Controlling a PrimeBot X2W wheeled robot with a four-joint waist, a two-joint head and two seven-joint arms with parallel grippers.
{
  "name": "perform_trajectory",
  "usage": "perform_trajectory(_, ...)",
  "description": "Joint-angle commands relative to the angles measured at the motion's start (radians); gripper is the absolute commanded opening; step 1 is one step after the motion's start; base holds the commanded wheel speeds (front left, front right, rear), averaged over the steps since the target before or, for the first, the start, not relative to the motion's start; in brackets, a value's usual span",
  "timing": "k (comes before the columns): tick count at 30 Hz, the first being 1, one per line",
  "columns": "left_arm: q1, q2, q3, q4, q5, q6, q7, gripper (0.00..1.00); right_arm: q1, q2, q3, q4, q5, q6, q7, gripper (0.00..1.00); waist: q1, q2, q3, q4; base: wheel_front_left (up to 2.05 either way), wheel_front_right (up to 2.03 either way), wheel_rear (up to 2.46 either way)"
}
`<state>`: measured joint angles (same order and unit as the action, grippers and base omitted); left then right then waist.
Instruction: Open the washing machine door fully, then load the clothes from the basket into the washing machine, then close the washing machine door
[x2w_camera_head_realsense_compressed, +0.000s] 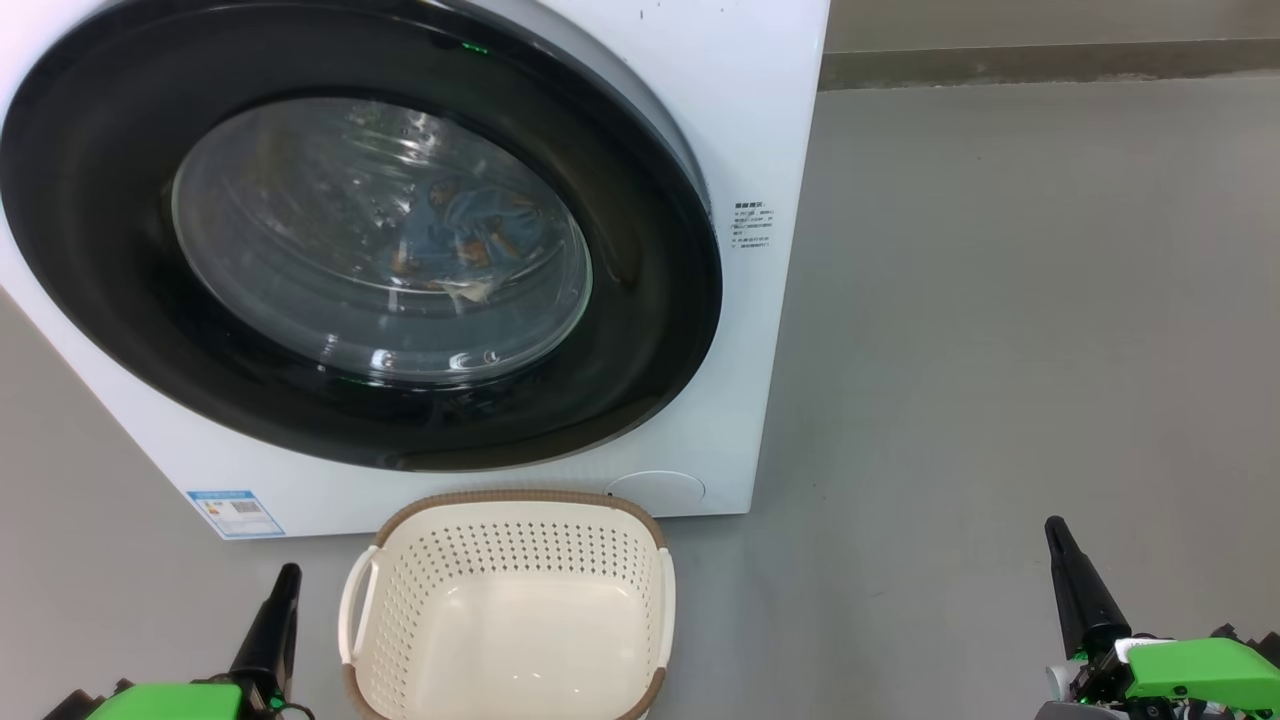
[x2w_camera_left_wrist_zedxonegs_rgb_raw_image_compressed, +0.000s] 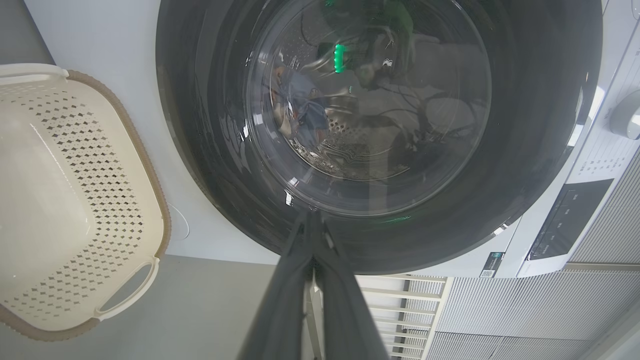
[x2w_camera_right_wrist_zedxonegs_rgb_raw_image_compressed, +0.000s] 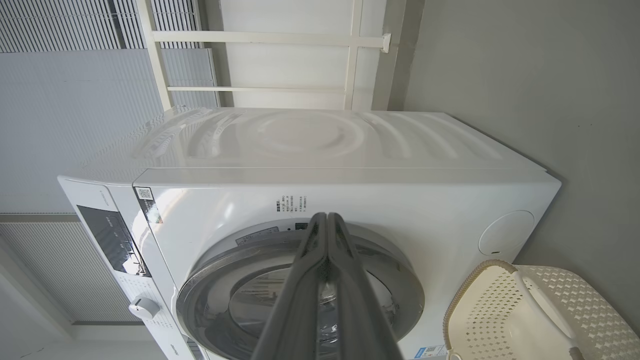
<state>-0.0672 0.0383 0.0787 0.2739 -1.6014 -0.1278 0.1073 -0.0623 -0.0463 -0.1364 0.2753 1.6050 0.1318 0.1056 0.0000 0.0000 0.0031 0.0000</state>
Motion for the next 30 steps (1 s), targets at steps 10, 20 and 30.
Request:
perform_trajectory(10, -0.041, 0.012, 0.036, -0.029, -0.006, -0.003, 0.007, 0.00, -0.046, -0.004, 0.022, -0.030, 0.003, -0.001, 0.008, 0.00, 0.0000, 0.0000, 0.000, 0.000, 0.00, 0.00, 0.00)
perform_trajectory(20, -0.041, 0.012, 0.036, -0.029, -0.006, -0.003, 0.007, 0.00, -0.046, -0.004, 0.022, -0.030, 0.003, -0.001, 0.008, 0.00, 0.0000, 0.0000, 0.000, 0.000, 0.00, 0.00, 0.00)
perform_trajectory(30, -0.041, 0.012, 0.036, -0.029, -0.006, -0.003, 0.007, 0.00, -0.046, -0.004, 0.022, -0.031, 0.003, -0.001, 0.008, 0.00, 0.0000, 0.0000, 0.000, 0.000, 0.00, 0.00, 0.00)
